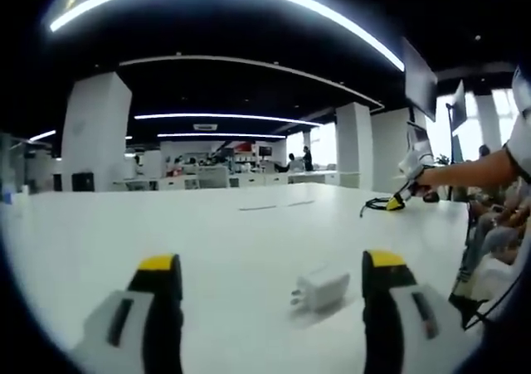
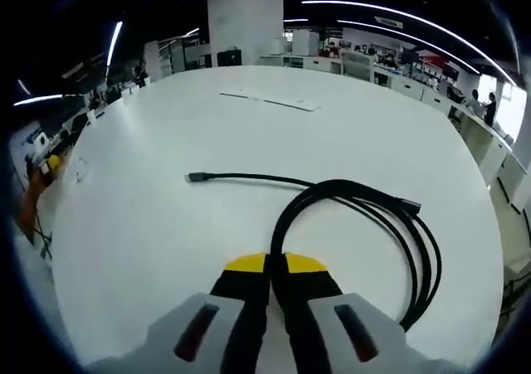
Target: Plug the desk Type‑C cable into the charger adapter.
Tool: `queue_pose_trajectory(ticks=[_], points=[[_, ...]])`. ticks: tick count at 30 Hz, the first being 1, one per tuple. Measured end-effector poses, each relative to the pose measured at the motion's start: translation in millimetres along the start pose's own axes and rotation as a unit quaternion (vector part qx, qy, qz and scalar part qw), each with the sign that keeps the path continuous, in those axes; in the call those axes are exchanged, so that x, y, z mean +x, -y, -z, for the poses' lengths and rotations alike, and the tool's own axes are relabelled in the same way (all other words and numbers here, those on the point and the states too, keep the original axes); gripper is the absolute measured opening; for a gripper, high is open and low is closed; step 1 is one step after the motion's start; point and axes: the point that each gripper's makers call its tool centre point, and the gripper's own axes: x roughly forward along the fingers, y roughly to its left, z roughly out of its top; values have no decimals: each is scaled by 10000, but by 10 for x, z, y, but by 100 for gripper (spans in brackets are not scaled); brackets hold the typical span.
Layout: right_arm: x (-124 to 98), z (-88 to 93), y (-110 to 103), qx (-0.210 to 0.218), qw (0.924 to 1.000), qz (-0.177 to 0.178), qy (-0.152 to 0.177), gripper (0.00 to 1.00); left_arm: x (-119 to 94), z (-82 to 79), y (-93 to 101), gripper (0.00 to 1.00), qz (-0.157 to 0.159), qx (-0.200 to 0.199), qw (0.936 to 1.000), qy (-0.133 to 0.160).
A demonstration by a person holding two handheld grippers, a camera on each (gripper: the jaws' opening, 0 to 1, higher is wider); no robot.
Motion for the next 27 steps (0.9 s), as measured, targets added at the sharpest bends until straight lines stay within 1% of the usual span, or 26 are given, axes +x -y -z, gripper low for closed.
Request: queue_pose_trajectory(ticks=[3, 6, 10, 15, 17, 20, 27], points=[[-3, -1, 9, 18, 10000, -9, 5, 4, 2, -24, 28, 94, 63, -79, 9999, 76], [-7, 0, 5, 10, 10000, -25, -4, 4, 8, -31, 28, 99, 53, -59, 9999, 85], [-13, 4, -2, 7, 10000, -56, -20, 4, -13, -99, 0, 100, 5, -49, 9996, 266], [-25, 16, -29, 7, 10000, -84, -46, 4, -18, -114, -3, 100, -7, -25, 9995, 300], [-31, 22, -47, 31, 9999, -111, -52, 4, -19, -111, 16, 100, 12, 59, 9995, 309], [-49, 47, -122, 32, 9999, -128, -55, 4, -43, -187, 18, 100, -19, 181, 9985, 509], [-81, 80, -190, 26, 9998, -163, -75, 4, -32, -184, 22, 100, 9, 299, 9986, 428]])
